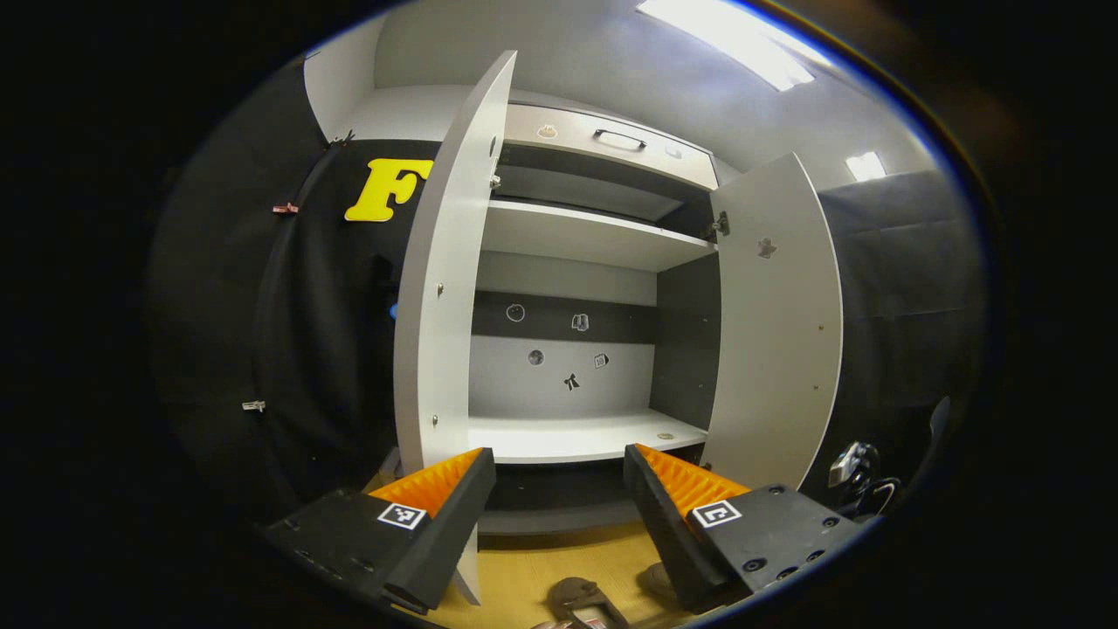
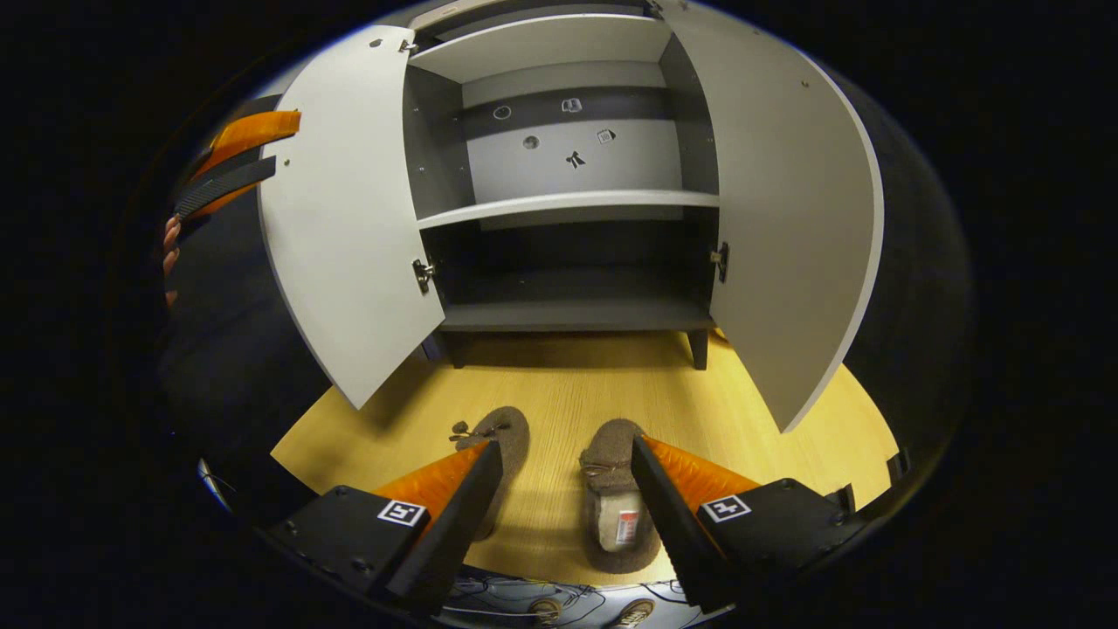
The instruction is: Grab one shoe with the right hand and put it into the shoe cabinet, grab the other shoe with the left hand and put it into the shoe cabinet; then close the right door with the right hand and the left door with the left hand.
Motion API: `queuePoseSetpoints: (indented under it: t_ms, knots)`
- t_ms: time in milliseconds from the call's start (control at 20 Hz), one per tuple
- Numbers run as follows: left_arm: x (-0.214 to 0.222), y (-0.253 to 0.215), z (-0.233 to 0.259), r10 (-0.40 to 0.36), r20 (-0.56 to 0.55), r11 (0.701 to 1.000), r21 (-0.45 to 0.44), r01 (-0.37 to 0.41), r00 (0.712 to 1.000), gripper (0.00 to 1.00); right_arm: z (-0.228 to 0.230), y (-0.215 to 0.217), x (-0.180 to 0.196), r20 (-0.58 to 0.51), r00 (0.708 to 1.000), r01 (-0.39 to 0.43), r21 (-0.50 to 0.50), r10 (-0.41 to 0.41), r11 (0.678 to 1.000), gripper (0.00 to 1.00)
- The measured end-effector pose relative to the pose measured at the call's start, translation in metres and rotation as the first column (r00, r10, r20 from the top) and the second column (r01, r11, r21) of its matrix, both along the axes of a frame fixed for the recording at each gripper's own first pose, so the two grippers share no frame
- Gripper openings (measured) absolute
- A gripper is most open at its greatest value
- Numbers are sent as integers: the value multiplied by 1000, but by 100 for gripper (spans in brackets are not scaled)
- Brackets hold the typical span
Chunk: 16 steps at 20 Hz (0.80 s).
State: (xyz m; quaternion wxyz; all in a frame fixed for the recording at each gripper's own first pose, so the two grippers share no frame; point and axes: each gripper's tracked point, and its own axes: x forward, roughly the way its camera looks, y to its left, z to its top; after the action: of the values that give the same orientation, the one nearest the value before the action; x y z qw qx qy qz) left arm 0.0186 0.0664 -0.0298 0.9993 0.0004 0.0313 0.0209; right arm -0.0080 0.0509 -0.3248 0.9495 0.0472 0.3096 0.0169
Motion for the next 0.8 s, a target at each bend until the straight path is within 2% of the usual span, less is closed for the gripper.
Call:
queuePoseSetpoints:
  t_ms: [100,350,500,650,750,800]
  knots:
    - [1,-2,1,-10,11,1000,-12,10,1000,94,-24,0,-5,-43,999,-2,13,3,1000,96]
    - [2,-5,-7,-15,-7,1000,26,15,1000,94,-71,-1,-8,-116,993,6,28,-2,1000,81]
    - [2,-11,-8,-39,3,999,-18,39,999,94,-99,-4,-7,-150,989,18,30,-13,999,81]
    - [4,-7,-15,-27,-12,998,-55,26,1000,94,-118,-8,0,-163,987,15,25,-11,1000,81]
    - [2,-4,-25,-13,-40,998,-67,10,999,94,-127,-9,8,-165,986,12,30,-7,999,75]
    - [1,-2,-29,-6,-52,997,-76,2,999,94,-129,-9,12,-162,987,12,31,-7,999,75]
